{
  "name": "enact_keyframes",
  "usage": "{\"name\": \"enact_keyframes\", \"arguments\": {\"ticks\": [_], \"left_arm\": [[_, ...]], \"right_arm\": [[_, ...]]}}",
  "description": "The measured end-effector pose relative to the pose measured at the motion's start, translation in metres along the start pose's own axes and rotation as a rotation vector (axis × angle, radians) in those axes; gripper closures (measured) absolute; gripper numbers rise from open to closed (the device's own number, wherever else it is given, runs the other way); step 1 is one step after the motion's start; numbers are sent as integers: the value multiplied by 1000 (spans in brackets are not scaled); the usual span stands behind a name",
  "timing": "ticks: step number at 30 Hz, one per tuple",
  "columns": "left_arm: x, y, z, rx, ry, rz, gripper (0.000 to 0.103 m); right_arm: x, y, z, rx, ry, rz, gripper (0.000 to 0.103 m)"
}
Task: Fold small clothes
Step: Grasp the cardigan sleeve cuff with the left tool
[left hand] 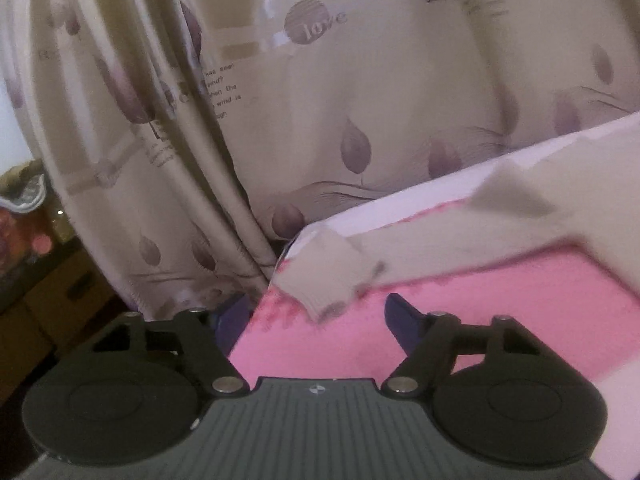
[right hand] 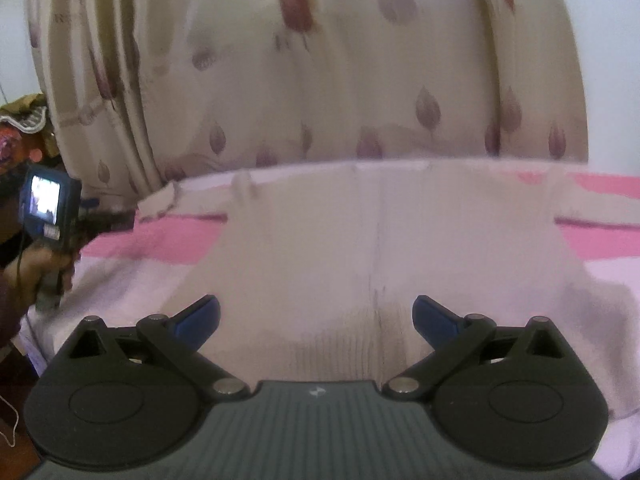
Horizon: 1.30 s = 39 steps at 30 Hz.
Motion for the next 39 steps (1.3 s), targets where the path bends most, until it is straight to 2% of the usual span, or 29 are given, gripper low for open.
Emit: {"name": "enact_keyframes", "arguments": {"ticks": [2, 3, 6, 8, 10, 11, 12, 14, 15, 16, 19, 23, 26, 28, 30, 31, 32, 33, 34, 35, 37, 39], "left_arm": [[-6, 2, 19, 6, -31, 20, 28], [-8, 1, 28, 11, -41, 43, 24], [-1, -9, 59, 16, 6, 114, 22], [8, -13, 77, 53, 43, 148, 25], [17, -15, 93, 107, 79, 172, 40], [18, -12, 96, 118, 74, 168, 41], [17, -9, 100, 129, 69, 157, 48], [19, -6, 107, 176, 86, 138, 72], [21, -6, 113, 206, 103, 121, 87], [23, -2, 116, 209, 112, 105, 88], [19, 24, 126, 162, 123, 15, 90], [14, 84, 142, 59, 157, -205, 91], [17, 123, 166, -13, 232, -327, 91], [24, 141, 182, -75, 304, -361, 91], [40, 156, 197, -144, 409, -390, 90], [48, 162, 197, -180, 437, -400, 86], [55, 170, 194, -215, 455, -415, 80], [60, 177, 190, -244, 465, -440, 60], [63, 182, 185, -260, 459, -465, 37], [62, 187, 176, -270, 439, -492, 29], [51, 184, 147, -238, 362, -515, 26], [28, 161, 113, -129, 271, -473, 26]], "right_arm": [[3, -2, 9, 6, 22, 3, 0], [4, -3, 12, 11, 31, 1, 0], [5, -5, 21, 27, 48, -2, 0], [5, -6, 24, 36, 58, 7, 0], [6, -9, 27, 44, 65, 13, 0], [6, -9, 29, 47, 68, 15, 0], [6, -10, 30, 49, 72, 16, 0], [7, -9, 34, 53, 80, 17, 0], [7, -9, 35, 54, 84, 16, 0], [8, -9, 37, 55, 89, 15, 0], [8, -7, 38, 58, 94, 11, 0], [7, -9, 39, 58, 98, 13, 0], [9, -7, 40, 60, 103, 14, 0], [9, -7, 40, 60, 105, 12, 0], [8, -7, 39, 57, 104, 15, 0], [7, -8, 38, 52, 102, 18, 0], [5, -9, 36, 46, 99, 21, 0], [4, -10, 34, 38, 93, 26, 0], [2, -11, 31, 31, 84, 31, 0], [0, -14, 28, 31, 72, 35, 0], [-6, -24, 18, 52, 34, 37, 0], [-15, -42, 0, 95, -22, 52, 0]]}}
Point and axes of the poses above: each gripper's, at about its wrist camera, not at the fingertips, and z roughly the way its jaws point, y to its left, x to its underside, the point moved 9 cm from there along z, roughly the way its jaws point, and after that the axes turned 13 degrees about z, right-handed, at the moved point
